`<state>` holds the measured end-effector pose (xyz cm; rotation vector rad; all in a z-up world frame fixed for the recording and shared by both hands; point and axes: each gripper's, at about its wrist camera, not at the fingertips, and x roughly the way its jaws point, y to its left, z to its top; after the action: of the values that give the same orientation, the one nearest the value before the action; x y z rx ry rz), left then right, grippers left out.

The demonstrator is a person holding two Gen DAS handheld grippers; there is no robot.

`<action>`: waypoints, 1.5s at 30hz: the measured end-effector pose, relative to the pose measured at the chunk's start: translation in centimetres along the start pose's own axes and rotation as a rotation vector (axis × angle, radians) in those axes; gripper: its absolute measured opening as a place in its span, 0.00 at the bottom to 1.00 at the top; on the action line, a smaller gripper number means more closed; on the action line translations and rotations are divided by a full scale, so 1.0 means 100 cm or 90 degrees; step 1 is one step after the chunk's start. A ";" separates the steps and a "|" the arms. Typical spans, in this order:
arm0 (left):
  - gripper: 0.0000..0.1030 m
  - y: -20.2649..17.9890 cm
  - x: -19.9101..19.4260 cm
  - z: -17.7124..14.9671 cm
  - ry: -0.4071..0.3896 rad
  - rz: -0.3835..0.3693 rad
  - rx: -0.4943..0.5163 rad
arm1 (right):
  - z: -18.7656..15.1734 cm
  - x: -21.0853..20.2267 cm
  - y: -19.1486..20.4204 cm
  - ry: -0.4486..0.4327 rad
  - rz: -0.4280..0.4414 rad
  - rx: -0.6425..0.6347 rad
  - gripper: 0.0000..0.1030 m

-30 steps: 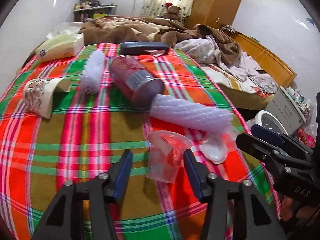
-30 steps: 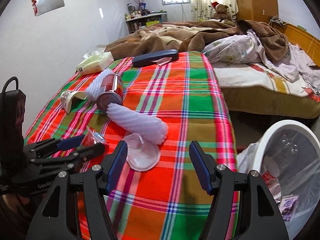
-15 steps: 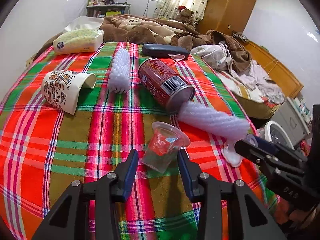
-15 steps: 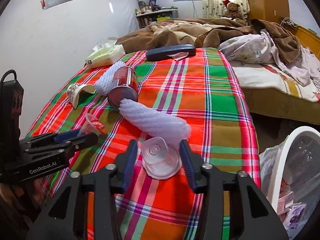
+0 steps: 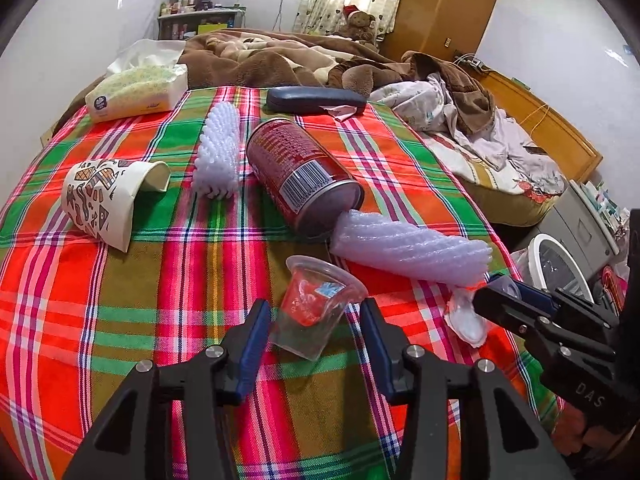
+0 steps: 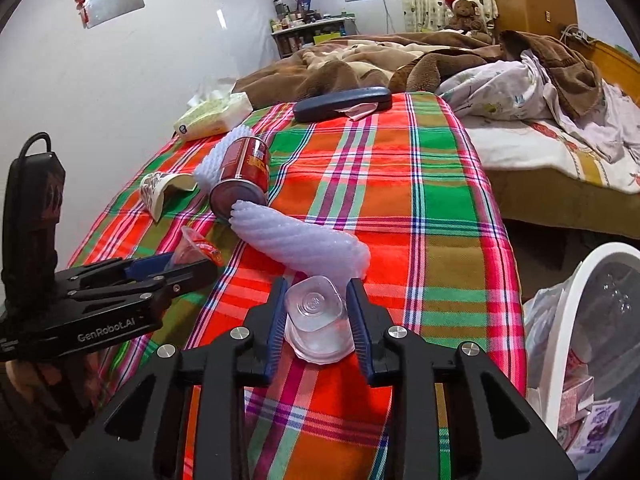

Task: Collect trash
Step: 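Grasp the clear red-lined plastic cup with the left tool while the right tool grasps the clear lid, then carry the plastic cup and lid over the wastebasket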

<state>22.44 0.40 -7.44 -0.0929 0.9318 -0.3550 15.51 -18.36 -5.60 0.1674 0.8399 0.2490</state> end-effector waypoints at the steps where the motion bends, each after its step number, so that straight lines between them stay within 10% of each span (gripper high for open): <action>1: 0.42 0.000 -0.001 0.000 0.000 0.000 0.000 | 0.000 0.000 -0.001 -0.001 0.000 0.002 0.30; 24: 0.28 -0.030 -0.051 -0.017 -0.056 -0.010 0.022 | -0.004 -0.037 -0.014 -0.056 0.009 0.023 0.30; 45: 0.28 -0.147 -0.091 -0.020 -0.110 -0.071 0.151 | -0.015 -0.114 -0.072 -0.161 -0.057 0.068 0.30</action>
<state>12.07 -10.15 1.69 0.0426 0.7107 -0.5494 8.11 -28.46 -0.20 0.2544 0.6073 0.0960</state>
